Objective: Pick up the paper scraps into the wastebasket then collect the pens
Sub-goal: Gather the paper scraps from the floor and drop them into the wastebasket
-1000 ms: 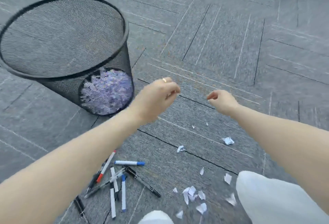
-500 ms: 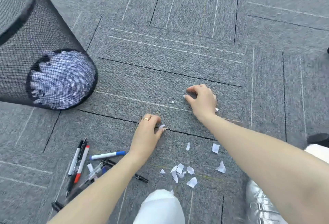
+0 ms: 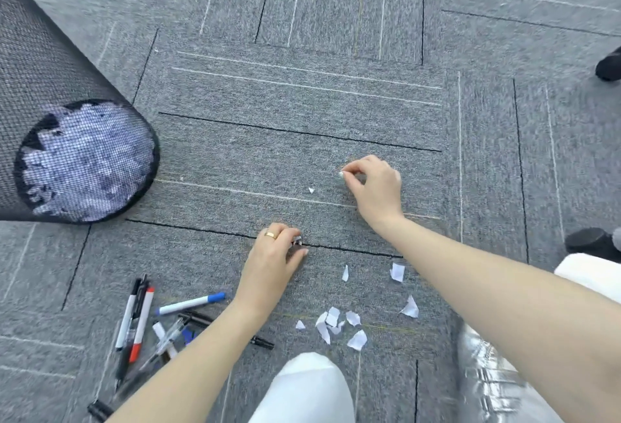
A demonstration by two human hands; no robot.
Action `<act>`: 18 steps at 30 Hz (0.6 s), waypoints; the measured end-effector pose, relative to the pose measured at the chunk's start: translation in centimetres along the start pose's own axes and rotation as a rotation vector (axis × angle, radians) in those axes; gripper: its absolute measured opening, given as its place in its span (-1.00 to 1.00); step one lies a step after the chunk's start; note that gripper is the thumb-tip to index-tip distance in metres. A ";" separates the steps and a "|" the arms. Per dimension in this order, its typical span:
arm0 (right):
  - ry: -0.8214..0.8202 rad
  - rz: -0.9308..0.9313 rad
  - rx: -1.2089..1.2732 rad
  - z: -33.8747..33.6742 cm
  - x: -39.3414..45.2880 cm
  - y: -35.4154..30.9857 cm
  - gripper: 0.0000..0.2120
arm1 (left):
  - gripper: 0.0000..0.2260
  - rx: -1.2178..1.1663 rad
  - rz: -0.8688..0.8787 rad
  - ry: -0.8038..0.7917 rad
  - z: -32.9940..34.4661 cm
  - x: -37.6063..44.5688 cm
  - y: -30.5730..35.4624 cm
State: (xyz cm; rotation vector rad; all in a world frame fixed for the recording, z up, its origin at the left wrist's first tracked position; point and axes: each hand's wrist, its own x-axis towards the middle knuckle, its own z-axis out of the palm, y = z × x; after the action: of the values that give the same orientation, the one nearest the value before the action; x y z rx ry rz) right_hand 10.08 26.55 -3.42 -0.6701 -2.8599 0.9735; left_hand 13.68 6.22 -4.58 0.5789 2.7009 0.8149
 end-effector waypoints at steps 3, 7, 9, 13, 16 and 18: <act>0.156 0.086 0.081 -0.7 -1.7 1.1 -0.89 | -0.87 -0.028 -0.026 0.039 0.2 0.0 0.0; 0.232 0.277 0.065 -1.5 -3.2 3.4 -0.91 | -0.95 -0.012 0.011 0.038 0.2 0.3 -0.2; 0.173 0.302 0.043 -1.6 -3.6 4.3 -0.92 | -0.95 0.000 0.043 0.022 -0.1 0.5 -0.3; 0.116 0.257 0.066 -1.9 -3.7 5.0 -0.93 | -0.94 0.032 0.103 -0.012 -0.4 1.0 -0.6; 0.084 0.201 0.095 -2.1 -3.8 5.0 -0.87 | -0.91 0.016 0.084 -0.016 -0.4 1.0 -0.6; 0.081 0.191 0.097 -2.1 -4.1 4.9 -0.82 | -0.89 -0.028 0.043 0.004 -0.4 0.9 -0.4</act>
State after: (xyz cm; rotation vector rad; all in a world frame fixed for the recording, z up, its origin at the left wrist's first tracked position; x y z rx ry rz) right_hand 16.00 29.51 -4.25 -0.9640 -2.6975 1.0740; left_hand 12.66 6.12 -4.60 0.6311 2.6845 0.8637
